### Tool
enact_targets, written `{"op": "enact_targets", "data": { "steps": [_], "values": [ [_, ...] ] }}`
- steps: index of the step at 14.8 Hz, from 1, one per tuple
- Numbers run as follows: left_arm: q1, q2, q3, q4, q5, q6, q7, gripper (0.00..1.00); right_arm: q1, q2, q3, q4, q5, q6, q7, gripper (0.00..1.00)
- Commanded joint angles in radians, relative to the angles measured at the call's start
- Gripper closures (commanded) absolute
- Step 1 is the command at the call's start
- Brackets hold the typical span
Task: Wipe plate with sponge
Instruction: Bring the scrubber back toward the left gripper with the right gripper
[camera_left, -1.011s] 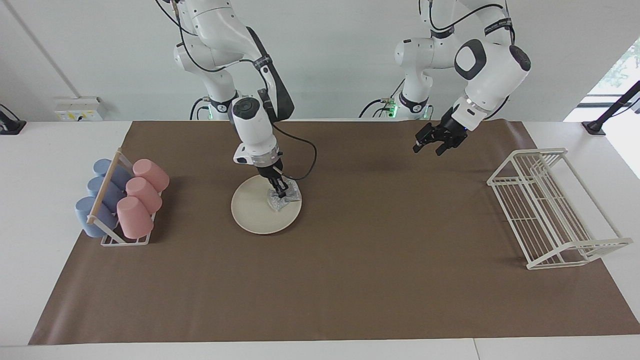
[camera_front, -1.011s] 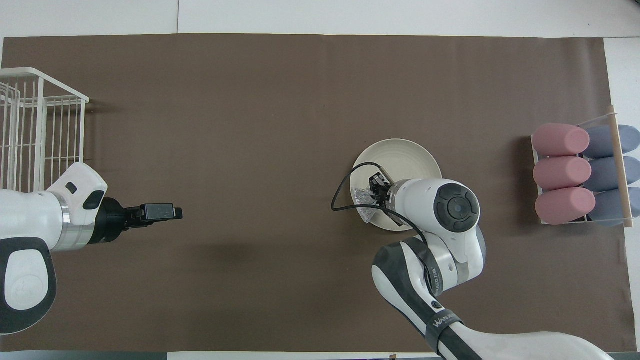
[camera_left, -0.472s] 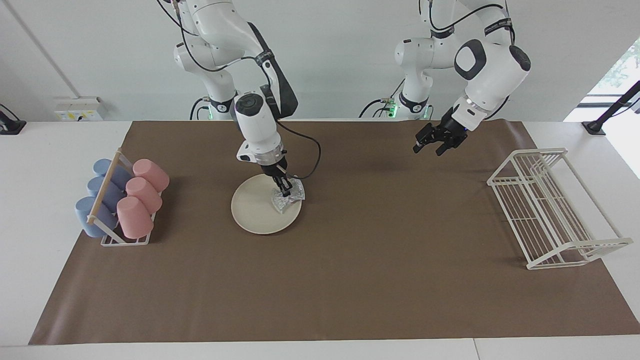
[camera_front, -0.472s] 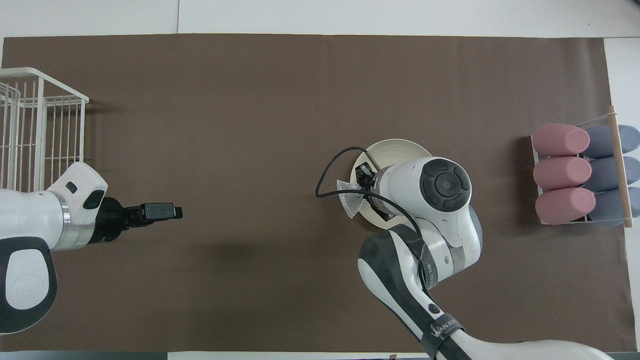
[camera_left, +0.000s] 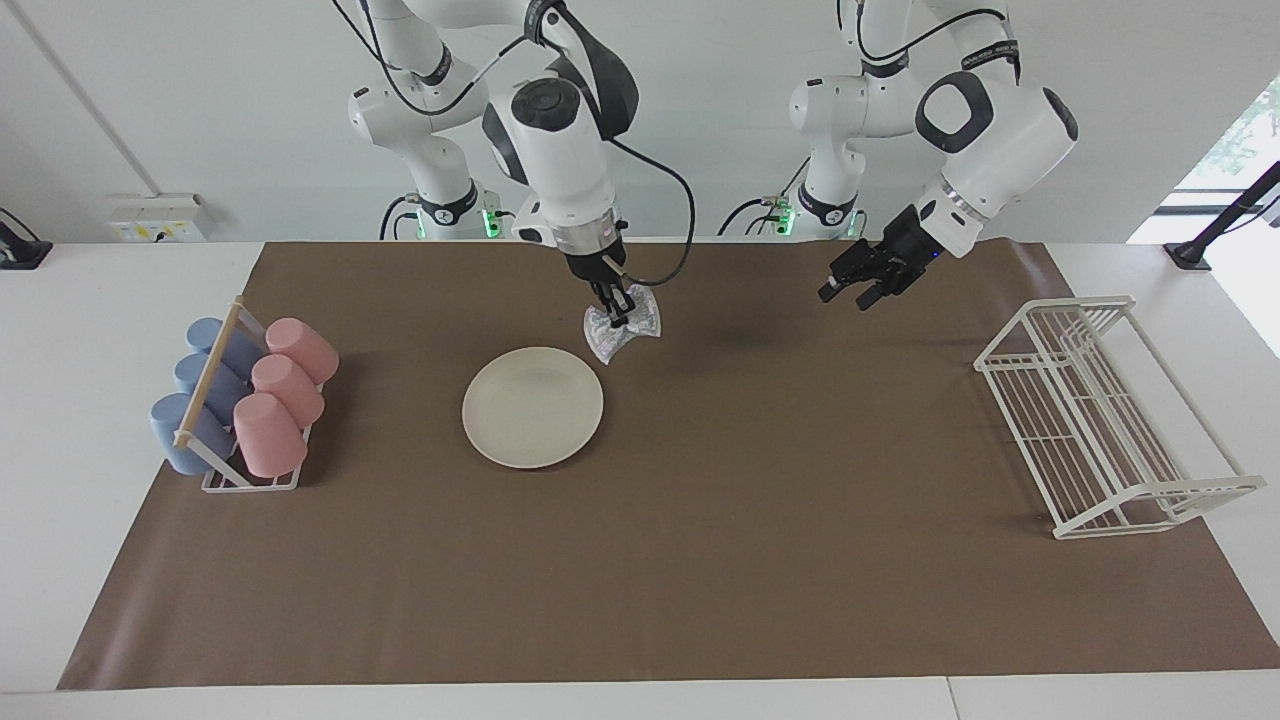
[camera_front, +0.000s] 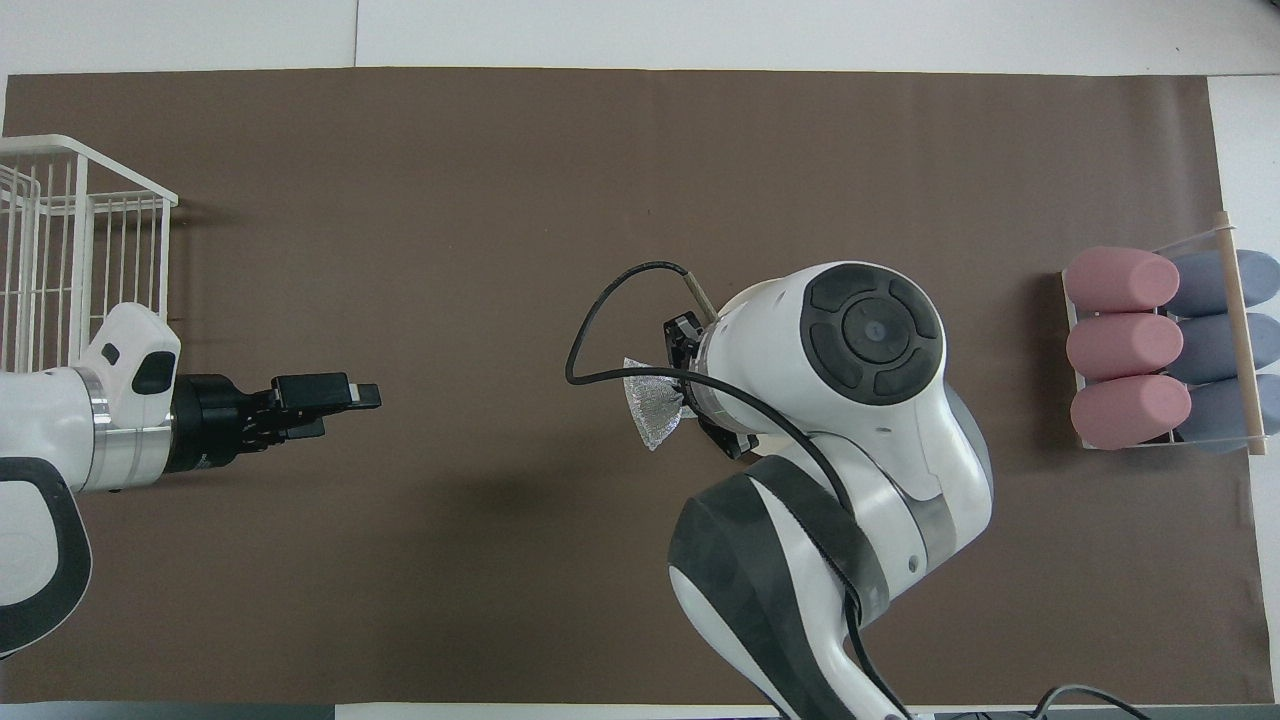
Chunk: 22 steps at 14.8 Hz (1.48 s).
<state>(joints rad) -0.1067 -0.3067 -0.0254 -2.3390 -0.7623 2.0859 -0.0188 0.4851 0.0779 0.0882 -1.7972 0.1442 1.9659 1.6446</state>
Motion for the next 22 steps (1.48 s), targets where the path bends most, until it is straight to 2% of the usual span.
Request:
{"op": "enact_targets", "data": {
  "steps": [1, 3, 5, 8, 15, 18, 22],
  "values": [
    [-0.002, 0.018, -0.002, 0.030, -0.183, -0.029, -0.007, 0.00, 0.039, -0.038, 0.005, 0.096, -0.058, -0.117, 0.093, 1.00],
    [-0.030, 0.014, -0.008, 0.029, -0.325, -0.053, -0.007, 0.00, 0.049, -0.073, 0.008, 0.096, -0.055, -0.131, 0.132, 1.00],
    [-0.041, 0.006, -0.008, 0.029, -0.453, -0.084, -0.004, 0.00, 0.101, -0.078, 0.013, 0.110, -0.052, -0.130, 0.193, 1.00],
    [-0.039, -0.009, -0.005, 0.027, -0.593, -0.206, 0.025, 0.00, 0.136, -0.085, 0.013, 0.104, -0.060, -0.160, 0.311, 1.00],
    [-0.109, -0.038, -0.010, -0.011, -0.605, -0.251, 0.249, 0.00, 0.133, -0.084, 0.016, 0.101, -0.060, -0.142, 0.313, 1.00],
    [-0.171, -0.034, -0.011, -0.014, -0.605, -0.219, 0.273, 0.00, 0.135, -0.086, 0.016, 0.099, -0.060, -0.144, 0.313, 1.00],
    [-0.191, -0.028, -0.011, -0.025, -0.605, -0.202, 0.275, 0.01, 0.133, -0.086, 0.016, 0.099, -0.060, -0.144, 0.313, 1.00]
  ]
}}
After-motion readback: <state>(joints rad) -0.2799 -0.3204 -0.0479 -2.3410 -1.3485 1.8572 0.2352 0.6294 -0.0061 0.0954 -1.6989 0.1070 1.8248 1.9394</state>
